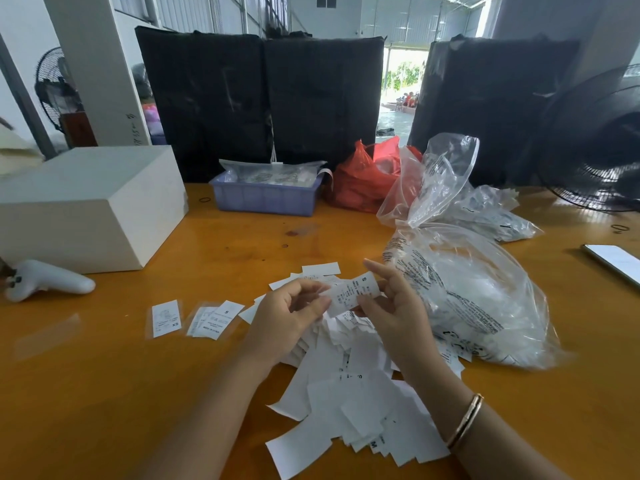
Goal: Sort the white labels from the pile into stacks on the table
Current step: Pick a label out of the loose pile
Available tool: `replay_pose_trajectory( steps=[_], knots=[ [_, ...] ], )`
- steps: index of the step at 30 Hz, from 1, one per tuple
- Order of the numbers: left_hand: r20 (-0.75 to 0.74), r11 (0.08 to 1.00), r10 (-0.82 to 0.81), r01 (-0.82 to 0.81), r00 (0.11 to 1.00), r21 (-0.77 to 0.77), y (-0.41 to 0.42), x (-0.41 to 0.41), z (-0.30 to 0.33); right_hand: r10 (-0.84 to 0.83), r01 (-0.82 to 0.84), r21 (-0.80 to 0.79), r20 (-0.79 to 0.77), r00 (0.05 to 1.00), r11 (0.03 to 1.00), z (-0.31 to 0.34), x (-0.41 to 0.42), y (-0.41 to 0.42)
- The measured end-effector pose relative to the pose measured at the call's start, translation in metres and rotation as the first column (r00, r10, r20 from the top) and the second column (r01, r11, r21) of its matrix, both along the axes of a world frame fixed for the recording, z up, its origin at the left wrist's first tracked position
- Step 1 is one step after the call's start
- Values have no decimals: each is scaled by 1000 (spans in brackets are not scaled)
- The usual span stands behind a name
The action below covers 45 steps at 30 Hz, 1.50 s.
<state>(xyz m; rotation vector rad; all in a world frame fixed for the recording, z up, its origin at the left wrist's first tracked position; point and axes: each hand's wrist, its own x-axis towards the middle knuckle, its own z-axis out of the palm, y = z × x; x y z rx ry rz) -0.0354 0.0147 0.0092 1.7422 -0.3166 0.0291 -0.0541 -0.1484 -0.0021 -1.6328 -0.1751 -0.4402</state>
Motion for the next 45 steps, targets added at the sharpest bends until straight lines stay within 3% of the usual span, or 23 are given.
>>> replay_pose_trajectory(
  steps=[4,10,15,23,36,41,45],
  knots=[
    [13,999,29,-30,999,45,0,1,-1,-14,14,-28,0,1000,999,-1,-1,4],
    [41,995,22,-25,999,94,-1,2,-2,-59,66,-220,38,998,973,-5,-1,8],
    [3,999,45,-45,999,-1,0,3,-1,-108,108,-48,10,994,993,-2,0,3],
    [5,999,47,-48,999,13,-1,4,-4,-71,90,-258,80,994,962,-2,-4,10],
    [-9,999,32,-32,999,-4,2,3,-3,-46,46,-184,5,999,982,-5,0,6],
    [92,969,236,-241,968,48,15,13,1,-78,78,-131,5,997,988,-6,1,4],
    [227,803,492,-539,840,255,62,34,1,-173,175,-91,25,985,980,1,1,-5]
  ],
)
